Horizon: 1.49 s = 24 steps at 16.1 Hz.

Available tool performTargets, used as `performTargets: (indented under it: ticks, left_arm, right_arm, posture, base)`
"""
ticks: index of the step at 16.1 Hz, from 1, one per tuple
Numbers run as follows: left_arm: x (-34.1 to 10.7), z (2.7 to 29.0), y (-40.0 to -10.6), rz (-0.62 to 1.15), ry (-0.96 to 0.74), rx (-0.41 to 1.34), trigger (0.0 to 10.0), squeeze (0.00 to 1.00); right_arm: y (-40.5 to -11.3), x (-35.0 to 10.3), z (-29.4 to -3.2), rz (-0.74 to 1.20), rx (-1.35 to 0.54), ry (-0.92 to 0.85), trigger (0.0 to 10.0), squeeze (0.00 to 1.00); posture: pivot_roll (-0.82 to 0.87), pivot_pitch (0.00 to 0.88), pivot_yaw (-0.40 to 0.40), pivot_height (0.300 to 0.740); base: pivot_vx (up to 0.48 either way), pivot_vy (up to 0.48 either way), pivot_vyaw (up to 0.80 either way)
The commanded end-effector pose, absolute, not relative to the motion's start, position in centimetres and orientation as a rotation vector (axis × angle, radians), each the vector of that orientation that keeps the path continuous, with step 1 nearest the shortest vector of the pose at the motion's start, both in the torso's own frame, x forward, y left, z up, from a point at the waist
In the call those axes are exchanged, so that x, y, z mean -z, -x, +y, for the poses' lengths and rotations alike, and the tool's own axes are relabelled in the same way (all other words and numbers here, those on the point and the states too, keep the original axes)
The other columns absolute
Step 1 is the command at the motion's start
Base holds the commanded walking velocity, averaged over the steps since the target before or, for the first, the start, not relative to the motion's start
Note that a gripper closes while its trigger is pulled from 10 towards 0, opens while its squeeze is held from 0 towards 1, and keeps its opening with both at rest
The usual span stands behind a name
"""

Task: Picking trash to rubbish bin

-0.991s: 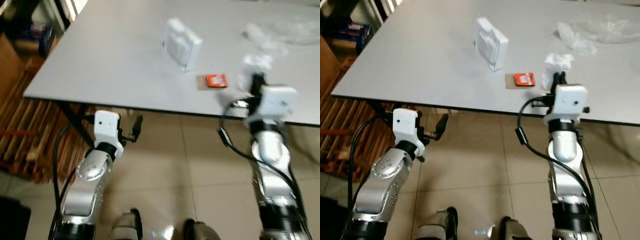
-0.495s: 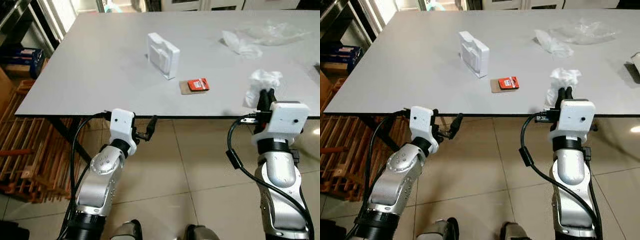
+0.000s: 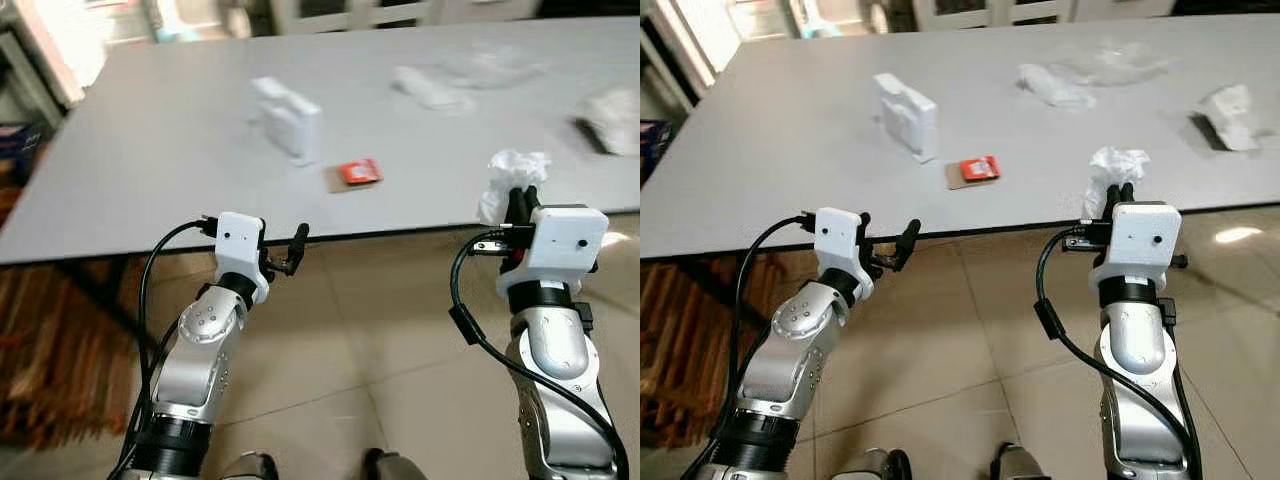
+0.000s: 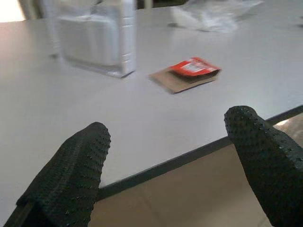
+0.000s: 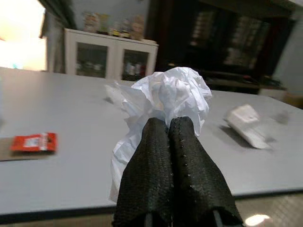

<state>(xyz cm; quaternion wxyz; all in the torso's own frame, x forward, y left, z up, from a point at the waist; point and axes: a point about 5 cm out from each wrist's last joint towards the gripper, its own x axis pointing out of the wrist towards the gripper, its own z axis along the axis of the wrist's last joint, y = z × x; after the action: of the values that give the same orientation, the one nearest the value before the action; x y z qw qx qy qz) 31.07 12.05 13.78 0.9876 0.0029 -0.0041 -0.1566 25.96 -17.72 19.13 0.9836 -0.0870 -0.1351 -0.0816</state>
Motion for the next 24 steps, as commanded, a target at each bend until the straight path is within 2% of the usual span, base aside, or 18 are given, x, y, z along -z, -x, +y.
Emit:
performTargets:
  ticks: [1, 24]
  left_arm:
    - [-13.87, 12.05, -31.19, -0.016, -0.015, 0.312, 10.0, 0.00]
    - [-13.58, 11.86, -30.99, -0.012, -0.029, 0.362, 10.0, 0.00]
  right_arm:
    - [-25.83, -19.41, -17.41, -0.277, 0.153, 0.173, 10.0, 0.00]
    - [-25.34, -18.77, -17.06, -0.235, 0.156, 0.151, 10.0, 0.00]
  posture:
    - [-0.08, 0.115, 0.050, 0.740]
    - [-0.09, 0.129, 0.060, 0.740]
  base:
    - [0.000, 0.000, -0.80]
    - [0.000, 0.000, -0.80]
